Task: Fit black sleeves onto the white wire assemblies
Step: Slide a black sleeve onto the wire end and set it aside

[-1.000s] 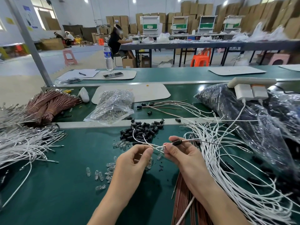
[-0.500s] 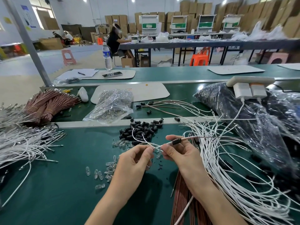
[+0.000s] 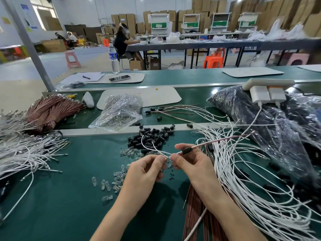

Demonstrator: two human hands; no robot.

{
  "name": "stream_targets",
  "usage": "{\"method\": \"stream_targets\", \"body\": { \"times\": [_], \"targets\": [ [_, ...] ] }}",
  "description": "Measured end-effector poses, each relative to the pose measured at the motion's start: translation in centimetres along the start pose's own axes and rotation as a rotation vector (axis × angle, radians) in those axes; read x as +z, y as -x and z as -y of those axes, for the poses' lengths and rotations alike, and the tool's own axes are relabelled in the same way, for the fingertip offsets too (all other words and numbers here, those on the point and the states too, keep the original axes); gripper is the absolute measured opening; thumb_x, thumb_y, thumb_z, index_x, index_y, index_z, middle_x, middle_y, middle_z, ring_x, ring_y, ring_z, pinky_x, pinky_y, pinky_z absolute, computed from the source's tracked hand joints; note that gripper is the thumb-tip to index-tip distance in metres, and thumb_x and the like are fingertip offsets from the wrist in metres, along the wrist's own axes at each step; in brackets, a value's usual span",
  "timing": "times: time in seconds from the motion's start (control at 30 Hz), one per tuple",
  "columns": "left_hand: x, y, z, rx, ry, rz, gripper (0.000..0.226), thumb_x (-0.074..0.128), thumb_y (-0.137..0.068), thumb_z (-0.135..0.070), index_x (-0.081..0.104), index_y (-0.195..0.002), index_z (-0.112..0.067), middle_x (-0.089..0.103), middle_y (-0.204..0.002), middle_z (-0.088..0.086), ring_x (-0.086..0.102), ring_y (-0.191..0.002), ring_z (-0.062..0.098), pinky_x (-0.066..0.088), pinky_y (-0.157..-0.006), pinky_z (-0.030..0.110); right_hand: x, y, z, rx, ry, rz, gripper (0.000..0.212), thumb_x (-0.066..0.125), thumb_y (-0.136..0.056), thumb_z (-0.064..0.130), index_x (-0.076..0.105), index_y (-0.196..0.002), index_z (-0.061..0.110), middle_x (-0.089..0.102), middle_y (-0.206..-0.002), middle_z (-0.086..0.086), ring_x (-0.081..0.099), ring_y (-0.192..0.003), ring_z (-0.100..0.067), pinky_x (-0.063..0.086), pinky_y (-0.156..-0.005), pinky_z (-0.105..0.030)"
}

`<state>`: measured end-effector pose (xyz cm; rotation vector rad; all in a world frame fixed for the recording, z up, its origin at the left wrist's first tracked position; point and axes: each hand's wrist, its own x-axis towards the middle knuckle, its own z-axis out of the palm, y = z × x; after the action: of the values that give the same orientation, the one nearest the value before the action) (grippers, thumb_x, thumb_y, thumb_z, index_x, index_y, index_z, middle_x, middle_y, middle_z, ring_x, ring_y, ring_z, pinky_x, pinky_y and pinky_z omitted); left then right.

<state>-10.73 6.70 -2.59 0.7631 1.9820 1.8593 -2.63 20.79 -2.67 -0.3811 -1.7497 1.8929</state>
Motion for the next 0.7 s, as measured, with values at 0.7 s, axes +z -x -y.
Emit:
{"method": "stream_targets", "body": {
  "times": [0.7],
  "targets": [
    [-0.54, -0.09, 0.02, -0.126, 0.105, 0.078, 0.014, 0.066, -0.096, -0.018, 0.076, -0.086, -0.018, 0.069, -0.076, 0.002, 0.067, -0.068, 0.015, 0.056, -0.058, 0.026, 0.01, 0.21, -0.02, -0.01, 0.09, 0.012, 0.023, 0.079, -0.085, 0.02, 0.069, -0.104, 0.028, 0.074, -0.08, 0.004, 0.068, -0.072, -0.006, 0.052, -0.072, -0.015]
  ]
}}
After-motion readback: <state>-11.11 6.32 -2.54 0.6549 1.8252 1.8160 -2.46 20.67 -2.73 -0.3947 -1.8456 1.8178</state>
